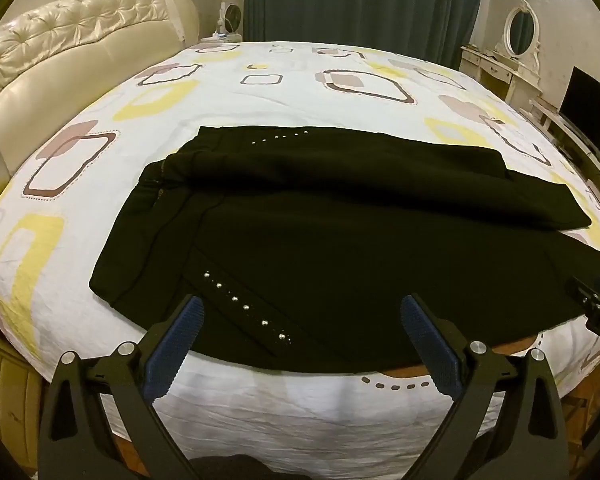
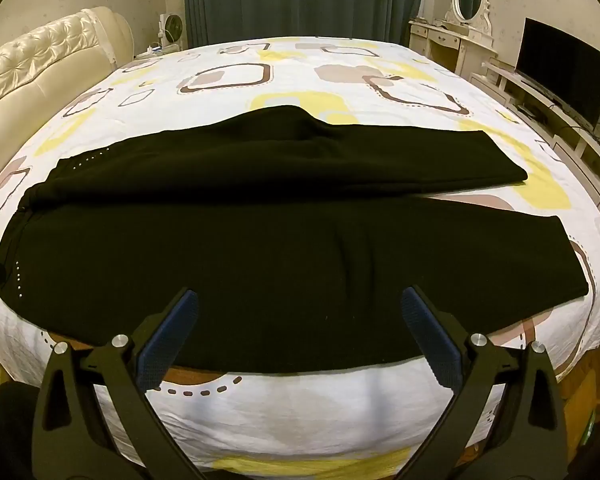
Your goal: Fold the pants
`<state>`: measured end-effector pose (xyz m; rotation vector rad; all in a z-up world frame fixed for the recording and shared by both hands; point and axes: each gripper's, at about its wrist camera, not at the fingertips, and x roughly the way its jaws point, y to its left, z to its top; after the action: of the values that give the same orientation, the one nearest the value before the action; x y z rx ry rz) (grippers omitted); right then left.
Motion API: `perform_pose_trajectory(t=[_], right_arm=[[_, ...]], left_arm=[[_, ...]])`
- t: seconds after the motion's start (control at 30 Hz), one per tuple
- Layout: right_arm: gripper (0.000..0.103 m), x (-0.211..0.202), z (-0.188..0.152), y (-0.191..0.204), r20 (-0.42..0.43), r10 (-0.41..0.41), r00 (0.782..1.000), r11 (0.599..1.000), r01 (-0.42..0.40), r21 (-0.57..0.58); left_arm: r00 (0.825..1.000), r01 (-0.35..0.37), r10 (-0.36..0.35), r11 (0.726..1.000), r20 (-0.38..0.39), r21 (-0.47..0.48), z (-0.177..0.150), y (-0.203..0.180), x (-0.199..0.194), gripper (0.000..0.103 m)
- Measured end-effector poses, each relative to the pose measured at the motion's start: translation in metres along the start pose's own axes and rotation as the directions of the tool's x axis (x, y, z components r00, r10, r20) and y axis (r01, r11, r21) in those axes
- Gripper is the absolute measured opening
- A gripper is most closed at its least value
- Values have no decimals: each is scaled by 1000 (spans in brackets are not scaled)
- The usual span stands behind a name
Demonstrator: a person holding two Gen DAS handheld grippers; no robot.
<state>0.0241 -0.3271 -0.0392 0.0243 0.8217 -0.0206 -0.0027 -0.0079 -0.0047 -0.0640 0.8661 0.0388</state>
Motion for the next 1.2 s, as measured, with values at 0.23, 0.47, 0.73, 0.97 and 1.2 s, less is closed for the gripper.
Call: perform_pose_trajectory(t=[0.23,0.47,0.73,0.97,1.2], right_arm=[[101,1,-1,0,-2,0,1000,1000,0,0],[101,1,-1,0,-3,0,1000,1000,0,0],[101,1,-1,0,-4,0,1000,1000,0,1],[101,1,0,0,-4,0,1000,1000,0,0],[101,1,0,0,-5,0,1000,1000,0,0]], left_arm=[[1000,3,-3,1000,-2,4,1,-1,5,98],[1000,7,-7,1000,-6,3,1,0,3,98],[1000,10,-10,1000,-4,6,1,0,3,98],[1000,9,-9,1000,-4,5,1,0,3,98],[1000,9,-9,1000,-4,4,1,0,3,98]])
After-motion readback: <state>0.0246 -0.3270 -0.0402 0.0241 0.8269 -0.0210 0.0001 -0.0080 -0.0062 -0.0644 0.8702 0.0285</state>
